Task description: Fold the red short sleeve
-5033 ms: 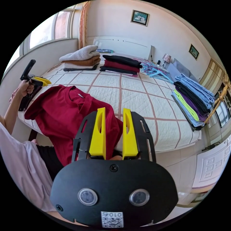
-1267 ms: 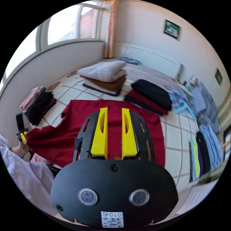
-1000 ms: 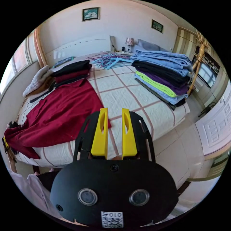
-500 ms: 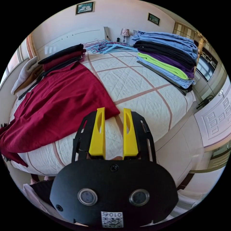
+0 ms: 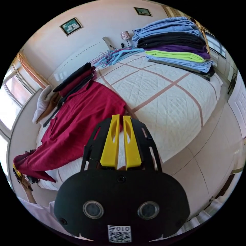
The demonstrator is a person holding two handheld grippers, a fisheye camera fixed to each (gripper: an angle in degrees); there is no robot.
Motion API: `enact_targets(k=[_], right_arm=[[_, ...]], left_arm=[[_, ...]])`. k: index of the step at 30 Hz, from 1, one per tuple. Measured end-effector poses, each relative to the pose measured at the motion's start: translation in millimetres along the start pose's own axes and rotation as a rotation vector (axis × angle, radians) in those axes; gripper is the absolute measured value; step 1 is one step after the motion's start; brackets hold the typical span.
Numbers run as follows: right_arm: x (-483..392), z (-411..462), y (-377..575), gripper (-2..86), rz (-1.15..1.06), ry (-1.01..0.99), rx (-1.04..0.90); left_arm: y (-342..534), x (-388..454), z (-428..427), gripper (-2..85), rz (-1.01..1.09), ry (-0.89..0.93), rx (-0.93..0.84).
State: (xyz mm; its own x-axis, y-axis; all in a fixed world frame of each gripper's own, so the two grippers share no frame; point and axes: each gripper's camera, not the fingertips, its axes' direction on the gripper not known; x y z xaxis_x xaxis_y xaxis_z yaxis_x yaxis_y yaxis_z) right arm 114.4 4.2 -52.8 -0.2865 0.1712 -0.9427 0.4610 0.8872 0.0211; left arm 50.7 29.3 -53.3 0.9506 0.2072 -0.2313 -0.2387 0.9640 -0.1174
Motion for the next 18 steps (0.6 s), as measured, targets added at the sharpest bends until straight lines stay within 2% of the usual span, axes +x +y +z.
enact_targets(k=[7, 11, 14, 18], right_arm=[[-12, -113, 8, 1.7, -0.180, -0.163, 0.233], [-35, -223, 37, 1.6, -0.324, -0.251, 0.490], [-47, -307, 77, 1.6, -0.403, -0.262, 0.697], [-58, -402, 139, 1.7, -0.486, -0.221, 0.885]], left_arm=[[-45, 22, -43, 0.9, 0.105, 0.040, 0.144], [-80, 56, -88, 0.8, 0.224, 0.143, 0.292], [-103, 89, -131, 0.8, 0.317, 0.221, 0.406], [-125, 131, -173, 0.7, 0.394, 0.247, 0.460]])
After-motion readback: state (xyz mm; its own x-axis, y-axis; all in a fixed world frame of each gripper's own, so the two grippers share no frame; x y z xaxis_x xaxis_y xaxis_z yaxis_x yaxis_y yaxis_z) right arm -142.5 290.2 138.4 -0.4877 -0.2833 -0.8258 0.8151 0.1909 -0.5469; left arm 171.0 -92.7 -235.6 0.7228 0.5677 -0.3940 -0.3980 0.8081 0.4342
